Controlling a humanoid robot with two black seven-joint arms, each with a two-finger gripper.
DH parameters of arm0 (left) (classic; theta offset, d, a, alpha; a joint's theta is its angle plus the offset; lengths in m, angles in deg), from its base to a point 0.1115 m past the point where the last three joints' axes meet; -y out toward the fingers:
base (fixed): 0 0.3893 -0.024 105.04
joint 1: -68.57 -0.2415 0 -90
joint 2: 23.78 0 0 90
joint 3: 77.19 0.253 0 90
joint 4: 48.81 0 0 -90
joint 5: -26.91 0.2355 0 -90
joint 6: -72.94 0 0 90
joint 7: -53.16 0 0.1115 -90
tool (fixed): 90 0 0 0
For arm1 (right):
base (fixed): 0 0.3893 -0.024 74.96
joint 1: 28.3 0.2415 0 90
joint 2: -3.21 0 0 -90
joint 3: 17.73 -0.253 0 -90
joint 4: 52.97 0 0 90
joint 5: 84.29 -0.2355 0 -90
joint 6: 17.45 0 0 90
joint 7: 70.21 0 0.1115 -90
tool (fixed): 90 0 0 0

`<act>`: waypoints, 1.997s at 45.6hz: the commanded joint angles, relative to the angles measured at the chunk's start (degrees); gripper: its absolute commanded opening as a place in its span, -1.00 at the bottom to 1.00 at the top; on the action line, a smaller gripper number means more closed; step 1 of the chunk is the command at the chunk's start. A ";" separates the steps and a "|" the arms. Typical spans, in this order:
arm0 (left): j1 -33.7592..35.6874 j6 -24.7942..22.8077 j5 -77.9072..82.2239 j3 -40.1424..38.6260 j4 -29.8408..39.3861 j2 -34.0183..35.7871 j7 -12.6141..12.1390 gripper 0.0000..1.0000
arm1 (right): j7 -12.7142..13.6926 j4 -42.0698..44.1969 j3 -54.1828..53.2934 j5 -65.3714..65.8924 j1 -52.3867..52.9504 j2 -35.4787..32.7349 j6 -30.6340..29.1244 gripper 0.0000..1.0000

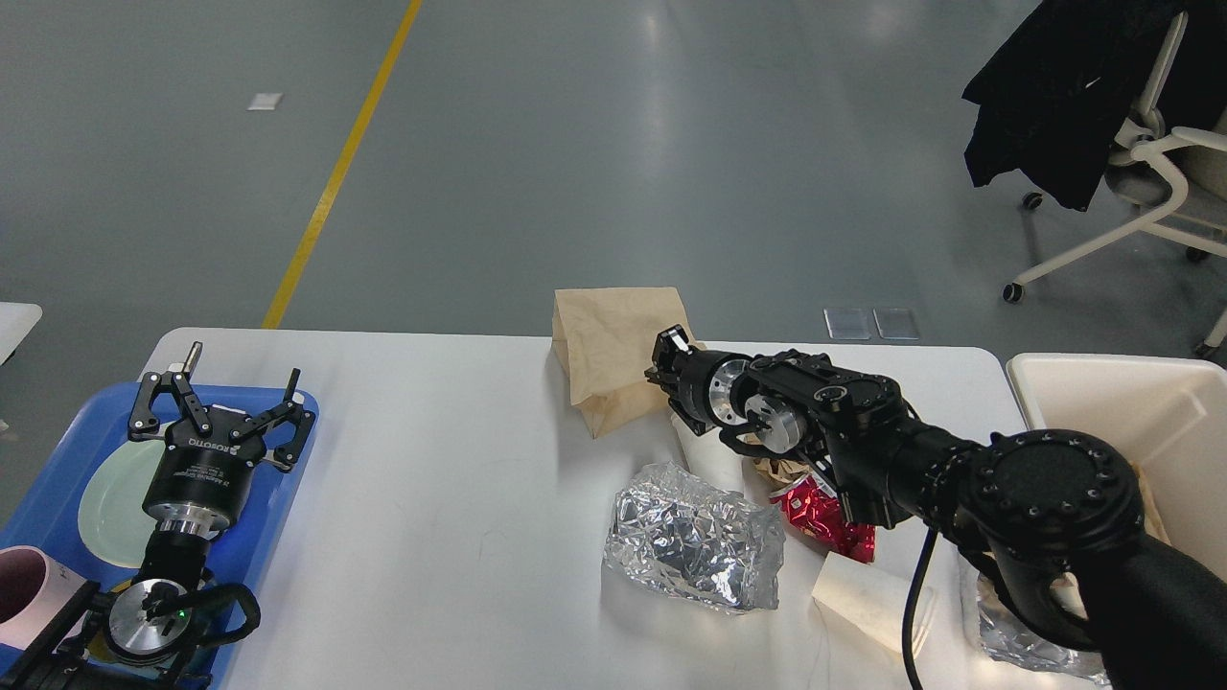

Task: Tidy desktop
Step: 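Lift the tall brown paper bag over the white bin and drop it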

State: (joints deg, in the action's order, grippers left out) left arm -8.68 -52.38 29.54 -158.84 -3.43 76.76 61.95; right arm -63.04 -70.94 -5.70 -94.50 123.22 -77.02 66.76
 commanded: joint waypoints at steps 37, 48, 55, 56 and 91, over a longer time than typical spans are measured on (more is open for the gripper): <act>0.00 -0.02 0.00 0.00 -0.02 0.00 -0.09 0.93 | 7.96 -48.73 54.40 4.06 62.91 -21.72 -22.93 -1.00; 0.00 0.07 0.00 0.00 -0.02 0.00 0.00 0.93 | -2.40 -61.56 69.79 11.60 79.88 -26.56 -39.73 -1.00; 0.00 0.07 0.00 0.00 -0.02 0.00 0.00 0.93 | -7.34 -72.72 74.36 21.11 88.93 -29.46 -39.74 -1.00; 0.00 0.07 0.00 0.00 -0.02 0.09 0.00 0.93 | -7.34 -73.69 75.24 21.11 90.08 -29.90 -39.74 -1.00; 0.00 -0.02 0.00 0.09 -0.02 0.00 0.00 0.93 | -6.64 -49.46 79.92 35.88 64.80 -66.19 -26.74 -1.00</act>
State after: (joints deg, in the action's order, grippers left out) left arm -8.68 -52.39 29.55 -158.75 -3.46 76.77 61.95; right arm -69.54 -129.77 78.62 -59.73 200.58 -135.90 35.55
